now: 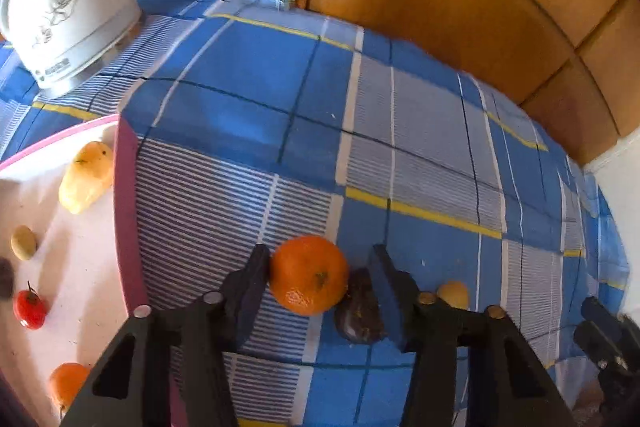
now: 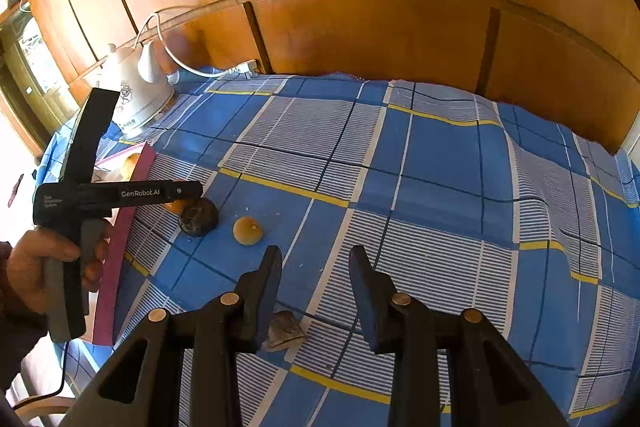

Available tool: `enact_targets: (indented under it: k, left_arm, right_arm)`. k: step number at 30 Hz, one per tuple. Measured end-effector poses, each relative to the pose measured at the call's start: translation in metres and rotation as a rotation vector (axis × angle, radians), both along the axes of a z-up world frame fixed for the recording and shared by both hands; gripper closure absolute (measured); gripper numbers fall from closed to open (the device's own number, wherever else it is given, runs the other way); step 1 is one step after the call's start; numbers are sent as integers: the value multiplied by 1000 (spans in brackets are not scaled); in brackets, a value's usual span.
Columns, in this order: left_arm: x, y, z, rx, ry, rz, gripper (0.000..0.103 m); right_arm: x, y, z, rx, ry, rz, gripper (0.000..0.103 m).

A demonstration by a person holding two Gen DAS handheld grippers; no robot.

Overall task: Organize fruits
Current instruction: 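Grasp the orange with the left gripper, then grasp the small yellow round fruit with the right gripper while the left holds the orange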

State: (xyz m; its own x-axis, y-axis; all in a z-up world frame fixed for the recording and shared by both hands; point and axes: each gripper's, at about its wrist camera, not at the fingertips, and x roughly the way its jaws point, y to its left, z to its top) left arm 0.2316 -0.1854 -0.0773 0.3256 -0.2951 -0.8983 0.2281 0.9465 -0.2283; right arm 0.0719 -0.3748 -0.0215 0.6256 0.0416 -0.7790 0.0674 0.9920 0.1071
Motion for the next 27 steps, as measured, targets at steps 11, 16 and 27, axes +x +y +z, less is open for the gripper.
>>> enact_targets:
  k: [11,16,27]
  left_arm:
    - [-58,13,32,-88,-92,-73,64]
    - [-122,12,39,-80,-147,-160,64]
    - [-183,-15,-10,83,-268,-251,63]
  right_arm:
    - [-2,-11,0,-4,-3,-47,68]
    - [-2,-11,-3,-4,7,-49,68]
    - [-2,-13,-9,35,23,-47,68]
